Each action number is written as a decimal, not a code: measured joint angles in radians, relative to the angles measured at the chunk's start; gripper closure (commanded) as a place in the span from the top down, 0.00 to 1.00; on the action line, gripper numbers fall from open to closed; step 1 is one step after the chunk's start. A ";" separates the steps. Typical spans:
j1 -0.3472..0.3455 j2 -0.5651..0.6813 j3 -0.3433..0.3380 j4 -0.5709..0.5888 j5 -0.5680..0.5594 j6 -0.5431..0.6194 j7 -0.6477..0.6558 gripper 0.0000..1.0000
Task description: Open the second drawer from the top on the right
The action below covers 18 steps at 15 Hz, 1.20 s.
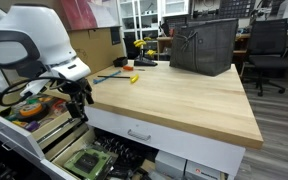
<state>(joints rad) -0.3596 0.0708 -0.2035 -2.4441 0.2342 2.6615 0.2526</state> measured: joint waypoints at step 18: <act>0.100 -0.275 0.000 0.217 -0.090 -0.615 -0.136 1.00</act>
<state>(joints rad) -0.2599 -0.2046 -0.2037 -2.2273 0.1441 2.0462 0.1163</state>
